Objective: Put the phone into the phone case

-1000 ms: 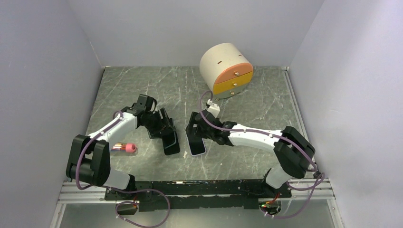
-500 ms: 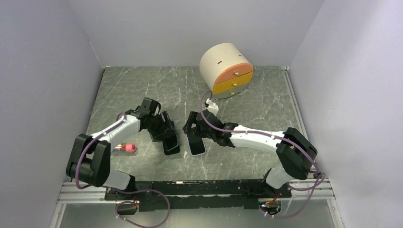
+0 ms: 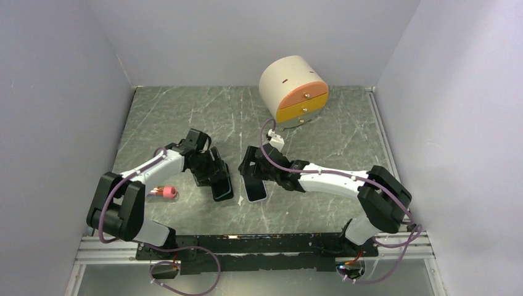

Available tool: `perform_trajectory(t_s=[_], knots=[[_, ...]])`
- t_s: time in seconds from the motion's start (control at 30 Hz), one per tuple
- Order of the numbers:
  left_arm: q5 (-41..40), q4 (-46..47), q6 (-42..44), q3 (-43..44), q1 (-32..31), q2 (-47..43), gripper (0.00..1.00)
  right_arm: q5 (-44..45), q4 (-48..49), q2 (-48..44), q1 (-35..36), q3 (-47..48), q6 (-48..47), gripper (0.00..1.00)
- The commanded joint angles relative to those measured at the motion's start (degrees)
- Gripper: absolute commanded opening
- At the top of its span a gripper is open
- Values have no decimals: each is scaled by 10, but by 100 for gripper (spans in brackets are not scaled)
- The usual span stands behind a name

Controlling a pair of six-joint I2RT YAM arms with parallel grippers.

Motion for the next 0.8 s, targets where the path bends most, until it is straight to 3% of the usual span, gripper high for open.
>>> perform_trajectory(t_s=[0.0,0.3,0.6,0.77], knots=[[-8,-2,-2,8,-3,9,39,-4,30,-12,1,-3,-1,92],[-8,5,-4,5,-6,25,49,-9,38,-12,1,-6,-3,92],[-31,-21,8,19,-8,11,74,-12,39,-9,1,-5,-6,91],[-34,-25,23,28,-8,17,79,-12,47,-18,1,-16,-6,91]])
